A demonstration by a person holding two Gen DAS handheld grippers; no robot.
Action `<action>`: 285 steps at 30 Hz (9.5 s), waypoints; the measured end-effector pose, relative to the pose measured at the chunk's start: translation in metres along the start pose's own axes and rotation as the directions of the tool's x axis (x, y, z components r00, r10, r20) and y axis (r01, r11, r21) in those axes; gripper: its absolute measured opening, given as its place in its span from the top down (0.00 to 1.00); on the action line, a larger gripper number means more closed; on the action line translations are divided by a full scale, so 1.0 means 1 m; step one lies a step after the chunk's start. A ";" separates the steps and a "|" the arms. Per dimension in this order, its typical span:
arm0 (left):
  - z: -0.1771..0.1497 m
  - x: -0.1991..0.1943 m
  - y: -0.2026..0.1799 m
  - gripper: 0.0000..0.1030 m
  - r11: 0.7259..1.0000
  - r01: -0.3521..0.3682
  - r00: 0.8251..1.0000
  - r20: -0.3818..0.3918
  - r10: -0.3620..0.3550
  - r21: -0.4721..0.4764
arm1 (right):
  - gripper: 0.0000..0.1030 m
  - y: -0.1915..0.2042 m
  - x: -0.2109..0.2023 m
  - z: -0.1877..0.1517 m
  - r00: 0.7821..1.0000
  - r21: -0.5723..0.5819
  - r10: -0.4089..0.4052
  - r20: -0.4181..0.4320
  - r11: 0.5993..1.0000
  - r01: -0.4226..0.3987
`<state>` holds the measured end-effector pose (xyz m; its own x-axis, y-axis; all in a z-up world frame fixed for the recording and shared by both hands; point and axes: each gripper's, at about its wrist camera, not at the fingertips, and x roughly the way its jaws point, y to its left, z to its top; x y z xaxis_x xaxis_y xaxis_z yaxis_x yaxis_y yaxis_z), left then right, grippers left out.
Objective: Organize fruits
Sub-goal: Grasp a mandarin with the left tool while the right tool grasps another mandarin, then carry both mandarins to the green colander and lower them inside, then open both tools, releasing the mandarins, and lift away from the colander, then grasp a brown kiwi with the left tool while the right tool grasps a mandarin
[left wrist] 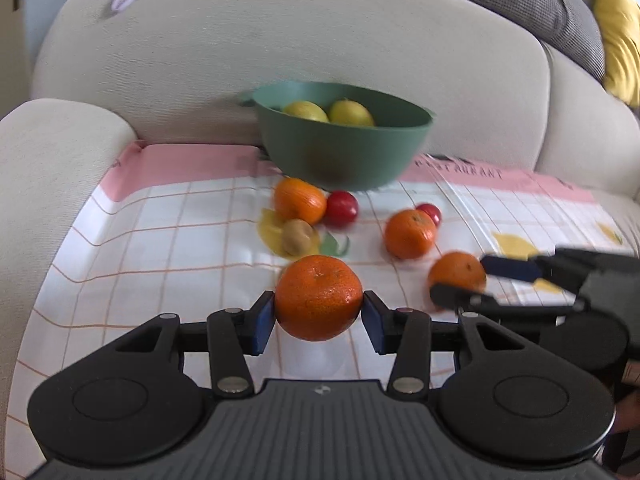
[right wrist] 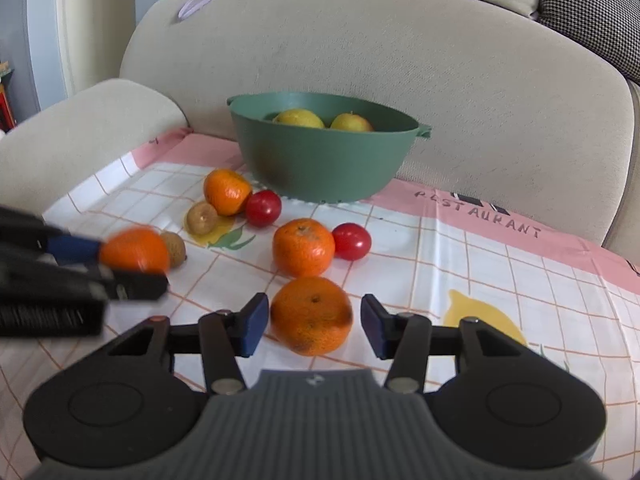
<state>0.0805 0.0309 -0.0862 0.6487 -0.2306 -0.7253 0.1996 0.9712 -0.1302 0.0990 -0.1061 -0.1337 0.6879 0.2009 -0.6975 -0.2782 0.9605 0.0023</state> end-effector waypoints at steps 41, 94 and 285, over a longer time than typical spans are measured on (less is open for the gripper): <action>0.030 -0.034 -0.026 0.49 0.997 -0.056 0.998 0.012 0.055 0.053 | 0.56 -0.001 -0.061 0.027 0.995 -0.019 0.006 0.103 1.000 -0.004; 0.184 0.139 0.006 0.49 0.992 0.113 0.937 -0.338 -0.085 0.064 | 0.57 -0.049 0.112 0.180 0.948 -0.138 0.174 -0.266 0.967 -0.216; 0.002 0.024 -0.006 0.70 0.995 -0.088 0.996 0.038 0.086 0.055 | 0.63 -0.004 0.012 0.019 0.990 -0.092 0.079 0.114 0.993 -0.069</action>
<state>0.0967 0.0192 -0.1012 0.6909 -0.1486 -0.7075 0.1823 0.9828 -0.0284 0.1208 -0.1035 -0.1286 0.7354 0.2968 -0.6092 -0.3855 0.9226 -0.0158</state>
